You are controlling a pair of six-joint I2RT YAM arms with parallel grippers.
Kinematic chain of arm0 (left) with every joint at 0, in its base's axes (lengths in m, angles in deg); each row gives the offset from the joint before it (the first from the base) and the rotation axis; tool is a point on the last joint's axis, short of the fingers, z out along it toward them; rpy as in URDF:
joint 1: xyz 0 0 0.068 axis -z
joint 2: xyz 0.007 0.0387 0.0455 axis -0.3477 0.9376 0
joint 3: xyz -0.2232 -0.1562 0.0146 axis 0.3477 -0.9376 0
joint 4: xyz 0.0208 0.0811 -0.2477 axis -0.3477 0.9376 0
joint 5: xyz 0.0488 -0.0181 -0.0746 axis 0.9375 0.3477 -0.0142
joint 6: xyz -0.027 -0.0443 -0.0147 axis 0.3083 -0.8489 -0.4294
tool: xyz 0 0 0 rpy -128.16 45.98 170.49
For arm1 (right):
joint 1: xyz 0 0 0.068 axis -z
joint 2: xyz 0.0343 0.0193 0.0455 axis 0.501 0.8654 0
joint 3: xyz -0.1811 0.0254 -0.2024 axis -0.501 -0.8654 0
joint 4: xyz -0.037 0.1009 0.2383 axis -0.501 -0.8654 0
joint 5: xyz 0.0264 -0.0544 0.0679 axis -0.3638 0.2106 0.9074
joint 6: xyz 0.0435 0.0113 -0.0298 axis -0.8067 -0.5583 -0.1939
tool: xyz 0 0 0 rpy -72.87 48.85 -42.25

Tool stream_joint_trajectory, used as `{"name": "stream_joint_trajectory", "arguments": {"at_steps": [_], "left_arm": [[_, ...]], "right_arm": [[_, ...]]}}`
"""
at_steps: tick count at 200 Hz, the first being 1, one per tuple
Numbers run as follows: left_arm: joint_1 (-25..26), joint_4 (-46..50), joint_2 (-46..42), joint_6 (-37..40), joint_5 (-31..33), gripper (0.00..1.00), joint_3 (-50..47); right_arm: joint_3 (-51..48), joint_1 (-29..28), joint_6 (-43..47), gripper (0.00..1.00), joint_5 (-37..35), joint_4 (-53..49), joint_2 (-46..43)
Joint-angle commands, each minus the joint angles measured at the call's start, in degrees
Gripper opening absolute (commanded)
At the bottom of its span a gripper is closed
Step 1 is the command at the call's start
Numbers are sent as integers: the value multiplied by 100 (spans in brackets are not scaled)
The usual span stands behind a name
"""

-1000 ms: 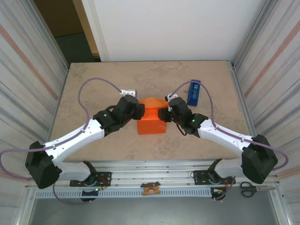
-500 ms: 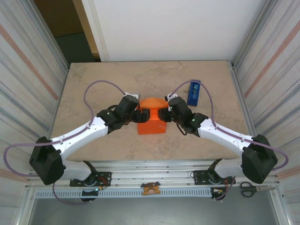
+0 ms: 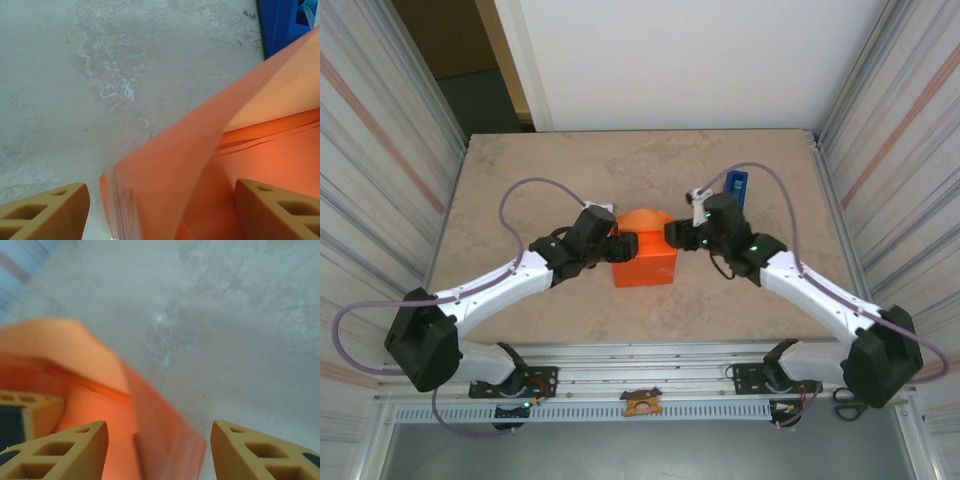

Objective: Wrap the gift box in paper
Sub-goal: Fold the wrapping paper for the gift box, then fold the seventh fold of the wrapping paper on the gift box.

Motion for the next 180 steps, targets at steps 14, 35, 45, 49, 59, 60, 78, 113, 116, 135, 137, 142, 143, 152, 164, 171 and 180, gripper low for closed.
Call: {"name": "stream_joint_trajectory", "arguments": {"at_steps": [14, 35, 45, 49, 59, 60, 78, 113, 116, 135, 137, 142, 143, 152, 164, 171, 180], "left_arm": [[-29, 493, 39, 91, -57, 75, -159], [-29, 466, 74, 95, -84, 75, -115], [-29, 467, 92, 94, -96, 75, -85], [-29, 470, 101, 103, -95, 75, -79], [-29, 480, 110, 112, -102, 75, -56], [-29, 482, 110, 112, -102, 75, -54], [-29, 502, 102, 128, -96, 75, -51], [-29, 528, 102, 147, -76, 75, -51], [-29, 528, 101, 143, -76, 75, -44], [-29, 536, 92, 147, -69, 75, -43], [-24, 533, 92, 145, -68, 75, -43], [-28, 541, 84, 148, -67, 75, -43], [-29, 539, 84, 148, -67, 75, -43], [-29, 550, 75, 143, -68, 75, -43], [-29, 570, 66, 144, -42, 75, -34], [-29, 572, 51, 143, -34, 75, -34], [-31, 572, 44, 148, -32, 75, -34]], "right_arm": [[-252, 1101, -703, 50, 1254, 178, -455], [-251, 1350, -799, 46, 1568, 95, -114], [-229, 1355, -828, 45, 1674, 95, 87], [-229, 1346, -841, 44, 1721, 120, 160], [-227, 1316, -876, 43, 1812, 175, 329], [-228, 1309, -877, 43, 1819, 182, 346], [-264, 1234, -913, 43, 1919, 324, 531], [-282, 1095, -928, 44, 2149, 558, 770], [-281, 1080, -923, 44, 2164, 577, 794], [-264, 979, -928, 46, 2263, 688, 938], [-264, 973, -930, 46, 2288, 708, 963], [-256, 960, -942, 47, 2350, 748, 1010], [-256, 960, -941, 47, 2355, 754, 1020], [-260, 948, -957, 47, 2471, 824, 1077], [-256, 916, -976, 48, 2516, 866, 1149], [-247, 916, -975, 49, 2563, 858, 1199], [-262, 915, -969, 49, 2614, 862, 1240]]}}
